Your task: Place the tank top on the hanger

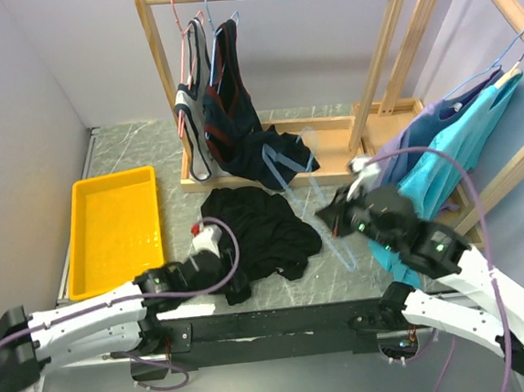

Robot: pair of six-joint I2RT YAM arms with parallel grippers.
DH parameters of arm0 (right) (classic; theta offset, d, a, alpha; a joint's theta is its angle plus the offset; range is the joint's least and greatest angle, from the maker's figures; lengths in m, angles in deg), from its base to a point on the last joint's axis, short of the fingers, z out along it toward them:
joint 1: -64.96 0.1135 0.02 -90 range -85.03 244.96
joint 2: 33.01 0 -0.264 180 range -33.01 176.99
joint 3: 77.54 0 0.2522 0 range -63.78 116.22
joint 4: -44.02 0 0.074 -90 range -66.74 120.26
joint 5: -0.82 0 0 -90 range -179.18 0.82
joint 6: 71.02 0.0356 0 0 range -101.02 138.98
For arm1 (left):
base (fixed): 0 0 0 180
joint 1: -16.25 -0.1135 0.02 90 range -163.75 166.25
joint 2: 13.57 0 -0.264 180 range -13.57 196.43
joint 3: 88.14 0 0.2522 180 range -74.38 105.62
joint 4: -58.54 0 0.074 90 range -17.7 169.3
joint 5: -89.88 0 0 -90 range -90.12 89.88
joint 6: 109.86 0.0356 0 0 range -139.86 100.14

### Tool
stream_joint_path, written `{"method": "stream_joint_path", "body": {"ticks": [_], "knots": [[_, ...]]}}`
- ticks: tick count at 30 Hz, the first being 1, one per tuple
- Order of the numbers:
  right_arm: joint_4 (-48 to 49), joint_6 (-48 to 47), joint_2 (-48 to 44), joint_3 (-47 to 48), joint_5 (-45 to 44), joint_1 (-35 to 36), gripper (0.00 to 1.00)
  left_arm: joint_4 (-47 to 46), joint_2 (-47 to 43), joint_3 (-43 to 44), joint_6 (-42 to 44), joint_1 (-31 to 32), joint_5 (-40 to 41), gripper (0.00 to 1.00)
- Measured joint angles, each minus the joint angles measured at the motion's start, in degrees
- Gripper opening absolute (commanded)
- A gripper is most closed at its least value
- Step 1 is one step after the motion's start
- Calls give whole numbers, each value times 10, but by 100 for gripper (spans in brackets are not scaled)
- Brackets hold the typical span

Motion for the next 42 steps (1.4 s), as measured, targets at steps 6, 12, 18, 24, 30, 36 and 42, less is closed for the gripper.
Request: {"method": "stream_joint_path", "body": {"ticks": [6,12,18,24,30,36,42], "knots": [[-29,37,-42,-111,20,70,0,61,-1,-3,-167,134,102,54],[-39,45,-75,-137,64,80,0,131,2,2,-273,145,192,54],[-48,45,-76,-137,101,84,0,185,41,35,-321,150,243,52],[-69,44,-74,-136,117,84,0,208,53,55,-342,158,264,45],[-79,39,-60,-116,149,84,0,222,66,54,-366,158,268,45],[-101,29,-47,-76,157,84,0,204,83,47,-367,158,265,43],[-118,20,-40,-60,175,84,0,196,100,32,-379,159,259,39]]}}
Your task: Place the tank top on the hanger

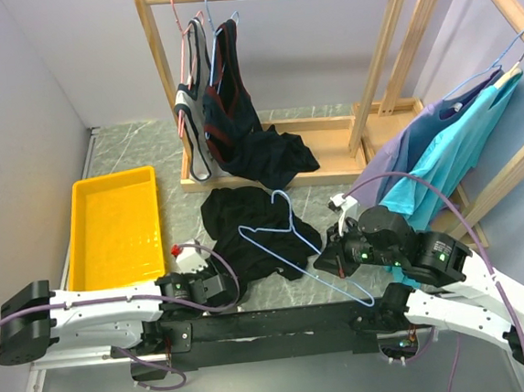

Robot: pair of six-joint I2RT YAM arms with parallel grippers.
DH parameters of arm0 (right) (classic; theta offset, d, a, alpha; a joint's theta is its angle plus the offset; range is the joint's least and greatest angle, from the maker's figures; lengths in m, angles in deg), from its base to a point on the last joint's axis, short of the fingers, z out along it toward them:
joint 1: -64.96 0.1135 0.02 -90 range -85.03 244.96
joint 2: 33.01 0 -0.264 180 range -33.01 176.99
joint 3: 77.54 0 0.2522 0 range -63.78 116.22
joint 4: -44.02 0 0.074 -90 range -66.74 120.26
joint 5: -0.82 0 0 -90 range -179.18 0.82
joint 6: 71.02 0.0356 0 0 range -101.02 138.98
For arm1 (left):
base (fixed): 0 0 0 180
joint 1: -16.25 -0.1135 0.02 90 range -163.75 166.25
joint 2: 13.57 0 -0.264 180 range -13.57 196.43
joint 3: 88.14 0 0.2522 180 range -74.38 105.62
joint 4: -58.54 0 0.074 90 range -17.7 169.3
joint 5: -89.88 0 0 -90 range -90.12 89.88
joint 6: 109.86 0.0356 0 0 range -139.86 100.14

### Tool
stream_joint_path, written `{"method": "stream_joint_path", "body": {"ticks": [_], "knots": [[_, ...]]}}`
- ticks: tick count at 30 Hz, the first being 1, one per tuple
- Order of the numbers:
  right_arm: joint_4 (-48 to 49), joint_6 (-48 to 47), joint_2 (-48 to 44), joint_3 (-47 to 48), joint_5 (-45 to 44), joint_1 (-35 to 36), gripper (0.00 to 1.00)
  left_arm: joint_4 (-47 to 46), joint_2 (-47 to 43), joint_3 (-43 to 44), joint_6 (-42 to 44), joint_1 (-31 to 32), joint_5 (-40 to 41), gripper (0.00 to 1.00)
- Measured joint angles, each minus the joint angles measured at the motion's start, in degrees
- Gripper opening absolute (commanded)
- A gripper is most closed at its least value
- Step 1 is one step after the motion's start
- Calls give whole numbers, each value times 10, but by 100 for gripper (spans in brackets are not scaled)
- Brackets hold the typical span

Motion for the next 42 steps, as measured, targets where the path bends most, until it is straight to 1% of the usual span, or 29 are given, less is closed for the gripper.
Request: {"method": "stream_joint_path", "body": {"ticks": [2,3,4,5,7,12,18,23,31,37,42], "knots": [[-11,-3,4,8,6,0,0,-2,0,-7,-7,0,-1,32],[-17,-5,6,14,9,0,0,-2,-1,-11,-9,0,-2,25],[-23,-7,9,20,14,0,0,-3,-1,-12,-9,0,-2,21],[-25,-8,10,26,20,0,0,-5,-1,-14,-9,0,-2,12],[-28,-10,12,32,35,0,0,-8,-2,-16,-11,0,-2,1],[-39,-13,29,41,81,0,0,-10,-17,-16,-12,0,22,1],[-52,-19,55,44,112,0,0,-6,-64,-16,-4,0,64,1],[-52,-21,57,44,131,0,0,7,-66,-1,10,0,92,1],[-36,-21,56,33,146,0,0,9,-67,24,45,-9,116,1],[-23,-21,50,16,160,0,0,3,-91,40,101,-21,134,1],[13,-17,54,-11,174,0,0,-36,-135,42,191,-35,134,1]]}}
